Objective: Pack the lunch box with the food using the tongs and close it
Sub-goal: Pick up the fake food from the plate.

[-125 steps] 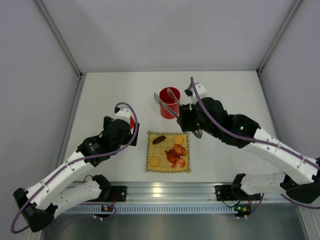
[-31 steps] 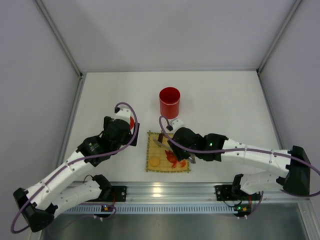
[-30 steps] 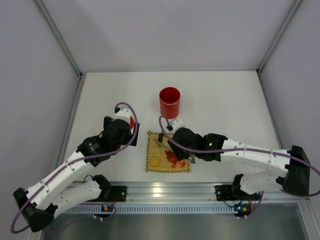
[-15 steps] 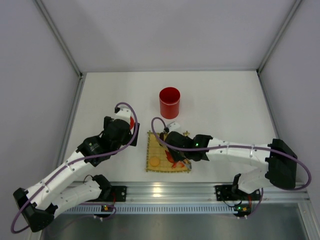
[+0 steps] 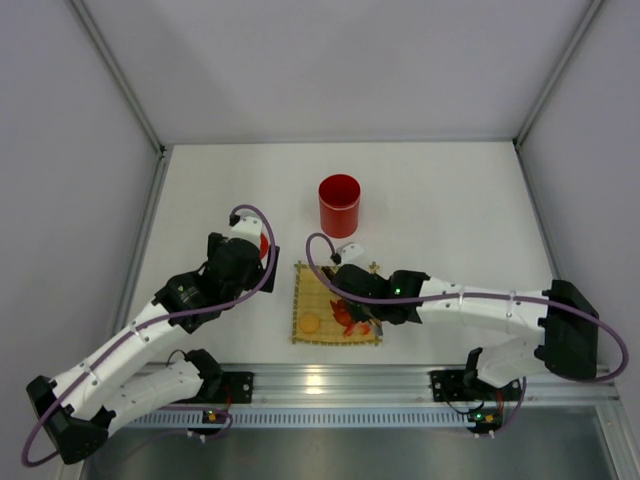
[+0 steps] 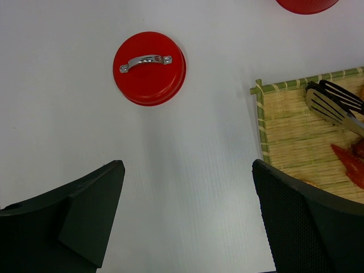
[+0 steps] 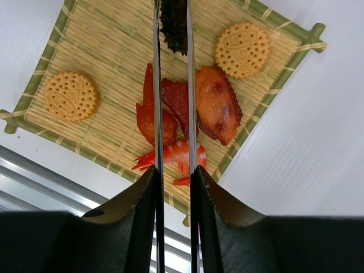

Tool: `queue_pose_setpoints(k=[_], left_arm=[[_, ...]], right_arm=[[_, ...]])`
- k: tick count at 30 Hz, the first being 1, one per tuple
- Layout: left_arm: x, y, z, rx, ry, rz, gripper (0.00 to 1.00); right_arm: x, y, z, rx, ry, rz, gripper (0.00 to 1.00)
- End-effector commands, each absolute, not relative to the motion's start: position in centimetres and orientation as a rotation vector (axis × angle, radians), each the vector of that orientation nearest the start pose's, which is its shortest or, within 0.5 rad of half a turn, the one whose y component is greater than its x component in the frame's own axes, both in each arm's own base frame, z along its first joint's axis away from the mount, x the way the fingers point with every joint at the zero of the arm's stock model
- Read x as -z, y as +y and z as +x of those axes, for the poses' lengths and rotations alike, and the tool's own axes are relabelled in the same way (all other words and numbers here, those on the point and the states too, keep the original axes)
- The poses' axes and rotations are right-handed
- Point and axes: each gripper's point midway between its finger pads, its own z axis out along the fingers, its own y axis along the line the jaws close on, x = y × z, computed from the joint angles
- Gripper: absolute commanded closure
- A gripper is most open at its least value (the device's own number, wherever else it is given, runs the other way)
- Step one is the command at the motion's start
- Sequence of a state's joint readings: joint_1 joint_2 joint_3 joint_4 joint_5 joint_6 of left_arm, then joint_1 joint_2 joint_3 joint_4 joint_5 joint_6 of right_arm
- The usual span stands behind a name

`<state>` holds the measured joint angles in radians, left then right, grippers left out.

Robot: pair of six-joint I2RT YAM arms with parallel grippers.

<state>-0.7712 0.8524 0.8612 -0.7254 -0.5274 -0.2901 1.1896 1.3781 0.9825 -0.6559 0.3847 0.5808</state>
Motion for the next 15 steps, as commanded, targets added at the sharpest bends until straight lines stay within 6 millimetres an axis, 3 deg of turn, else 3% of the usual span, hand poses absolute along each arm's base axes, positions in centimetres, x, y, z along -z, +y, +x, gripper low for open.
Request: queue_pose_setpoints(k=[1,10,15], left_arm=[[-19.7,-11.2,22.7,0.020,2.136,0.239,0.01],[-19.7,-11.2,22.6,0.019,2.137,0.235,0.01],[-19.7,-11.2,22.7,0.019,2.135,0.236,0.01]], right_arm=[[-14.2,26.9,16.1,-0.242,2.366,-0.569,0.73],[-19.4,25.4,17.2,-0.244,2.264,-0.523,0.75],[-24.3,24.3,19.6,-0.236,2.188,-0.462,0.75]])
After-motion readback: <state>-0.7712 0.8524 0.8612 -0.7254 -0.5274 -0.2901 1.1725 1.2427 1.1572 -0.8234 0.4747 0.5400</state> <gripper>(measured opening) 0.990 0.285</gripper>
